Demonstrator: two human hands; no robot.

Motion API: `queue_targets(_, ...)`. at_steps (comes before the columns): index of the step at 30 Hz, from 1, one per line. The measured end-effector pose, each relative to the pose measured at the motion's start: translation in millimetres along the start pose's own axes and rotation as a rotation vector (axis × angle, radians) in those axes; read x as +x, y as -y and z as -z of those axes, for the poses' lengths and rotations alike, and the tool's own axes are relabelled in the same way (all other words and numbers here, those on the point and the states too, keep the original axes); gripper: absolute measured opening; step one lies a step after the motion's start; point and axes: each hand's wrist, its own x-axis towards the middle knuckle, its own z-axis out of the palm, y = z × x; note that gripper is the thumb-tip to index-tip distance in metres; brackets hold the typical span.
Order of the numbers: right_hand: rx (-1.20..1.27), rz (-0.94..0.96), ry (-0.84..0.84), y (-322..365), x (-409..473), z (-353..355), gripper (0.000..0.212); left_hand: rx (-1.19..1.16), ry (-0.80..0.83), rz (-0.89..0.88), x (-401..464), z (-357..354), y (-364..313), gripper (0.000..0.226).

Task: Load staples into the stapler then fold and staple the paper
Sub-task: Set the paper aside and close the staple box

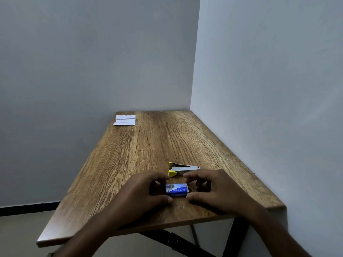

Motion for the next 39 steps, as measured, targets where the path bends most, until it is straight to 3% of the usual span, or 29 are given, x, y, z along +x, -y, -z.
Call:
queue_targets(4, 0.002, 0.049, -0.013, 2, 5, -1, 0.033, 0.065, -0.018, -0.073, 13, 0, -7, 0.03)
queue_targets(10, -0.008, 0.049, -0.138, -3, 31, 22, 0.025, 0.093, -0.111, -0.098, 51, 7, -20, 0.03)
queue_targets(18, 0.041, -0.052, -0.145, -35, 45, 14, 0.022, 0.148, -0.099, -0.023, 78, -12, -8, 0.031)
queue_targets(29, 0.094, -0.016, -0.114, -39, 41, 11, 0.022, 0.063, -0.096, -0.046, 74, -16, 2, 0.028)
queue_targets(39, 0.034, -0.018, -0.097, -40, 40, 12, 0.036, 0.059, -0.026, -0.117, 74, -14, 11, 0.036)
